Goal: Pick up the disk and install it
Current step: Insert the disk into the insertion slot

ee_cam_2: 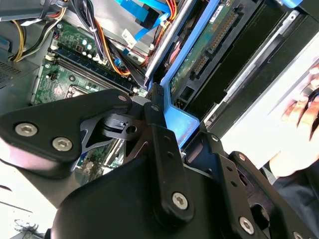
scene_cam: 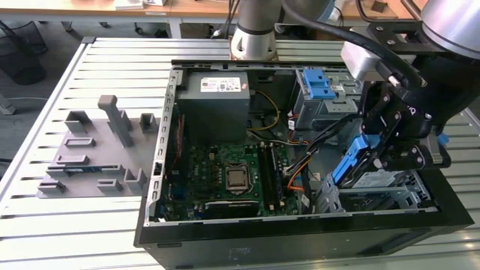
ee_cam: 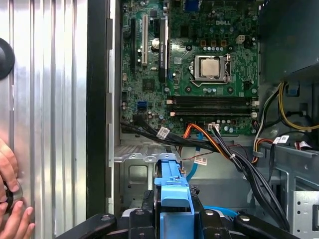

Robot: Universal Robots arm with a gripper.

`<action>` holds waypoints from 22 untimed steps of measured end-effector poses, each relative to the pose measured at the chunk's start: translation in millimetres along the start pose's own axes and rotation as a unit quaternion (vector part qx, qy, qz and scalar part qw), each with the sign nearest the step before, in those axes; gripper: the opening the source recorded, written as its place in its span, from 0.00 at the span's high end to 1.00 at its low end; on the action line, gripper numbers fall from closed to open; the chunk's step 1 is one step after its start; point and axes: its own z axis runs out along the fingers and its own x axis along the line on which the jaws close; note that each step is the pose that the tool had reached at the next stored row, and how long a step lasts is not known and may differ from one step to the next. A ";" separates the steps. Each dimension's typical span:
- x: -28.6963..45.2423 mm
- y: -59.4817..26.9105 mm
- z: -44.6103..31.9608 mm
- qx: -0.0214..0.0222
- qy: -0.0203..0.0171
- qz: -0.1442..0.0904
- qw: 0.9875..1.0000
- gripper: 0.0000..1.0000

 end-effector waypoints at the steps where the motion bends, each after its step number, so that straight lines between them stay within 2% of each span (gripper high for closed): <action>1: 0.0 0.0 0.5 0.000 0.000 0.000 1.000 0.64; 22: 0.1 -0.1 15.9 0.000 0.000 0.000 1.000 0.64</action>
